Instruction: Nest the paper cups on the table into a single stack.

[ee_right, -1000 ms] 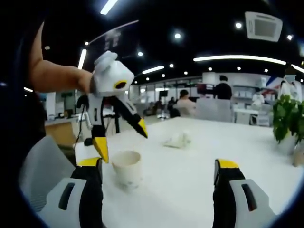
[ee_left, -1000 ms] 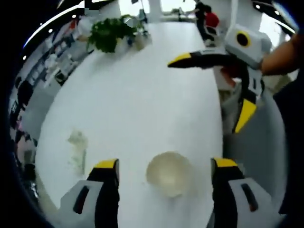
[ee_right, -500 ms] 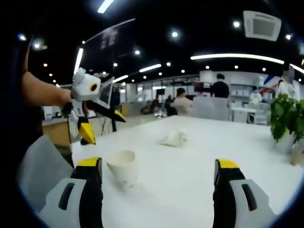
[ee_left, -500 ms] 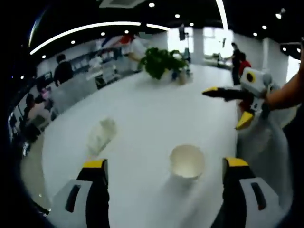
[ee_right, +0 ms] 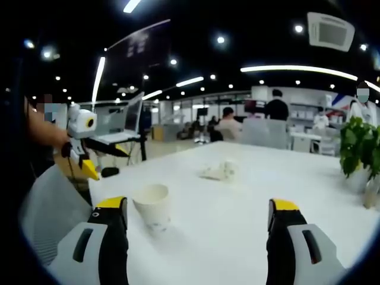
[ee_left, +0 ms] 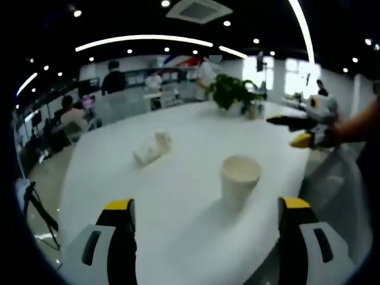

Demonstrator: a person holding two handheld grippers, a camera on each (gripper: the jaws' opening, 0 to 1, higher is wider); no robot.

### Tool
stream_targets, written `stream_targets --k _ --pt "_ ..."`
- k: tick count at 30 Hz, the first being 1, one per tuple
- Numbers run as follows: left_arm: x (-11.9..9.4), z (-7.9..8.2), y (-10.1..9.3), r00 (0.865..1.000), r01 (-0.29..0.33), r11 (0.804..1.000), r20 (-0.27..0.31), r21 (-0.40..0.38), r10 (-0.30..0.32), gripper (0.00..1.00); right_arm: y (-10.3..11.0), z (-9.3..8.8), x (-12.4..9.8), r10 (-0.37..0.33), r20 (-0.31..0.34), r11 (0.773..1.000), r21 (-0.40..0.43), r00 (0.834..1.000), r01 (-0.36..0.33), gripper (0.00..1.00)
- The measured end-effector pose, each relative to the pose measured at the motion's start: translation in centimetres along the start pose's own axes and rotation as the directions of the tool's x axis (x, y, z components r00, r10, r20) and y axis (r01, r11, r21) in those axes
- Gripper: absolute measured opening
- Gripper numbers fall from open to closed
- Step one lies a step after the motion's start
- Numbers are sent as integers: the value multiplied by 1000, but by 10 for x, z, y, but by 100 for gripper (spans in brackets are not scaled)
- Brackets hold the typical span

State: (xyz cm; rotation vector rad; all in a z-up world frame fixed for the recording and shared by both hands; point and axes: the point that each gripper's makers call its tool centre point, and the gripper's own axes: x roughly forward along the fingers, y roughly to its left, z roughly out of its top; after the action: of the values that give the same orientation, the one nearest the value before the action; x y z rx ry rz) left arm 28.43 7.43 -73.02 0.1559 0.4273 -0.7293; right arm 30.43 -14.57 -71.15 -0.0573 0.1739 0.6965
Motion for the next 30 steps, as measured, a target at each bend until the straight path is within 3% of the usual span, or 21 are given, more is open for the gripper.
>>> stream_targets --k 4,6,14,24,30 --pt "-6 -20 -4 999 -21 1000 -26 8 22 100 1 -5 0 -3 -14 1000 -6 1000 3 98" --pt "-10 -24 -3 999 -33 998 -17 -47 33 100 1 -4 -1 -4 -15 1000 -7 1000 4 98" --pt "-8 -21 -3 995 -79 992 56 -94 85 100 3 -8 -1 1 -24 1000 -13 1000 -2 97" --pt "-4 -15 9 993 -88 991 70 -103 95 100 -3 -8 -2 -24 -23 1000 3 999 24 97" --pt "4 -12 24 996 -78 994 32 -71 81 100 -3 -8 -3 -27 -22 1000 3 999 27 97"
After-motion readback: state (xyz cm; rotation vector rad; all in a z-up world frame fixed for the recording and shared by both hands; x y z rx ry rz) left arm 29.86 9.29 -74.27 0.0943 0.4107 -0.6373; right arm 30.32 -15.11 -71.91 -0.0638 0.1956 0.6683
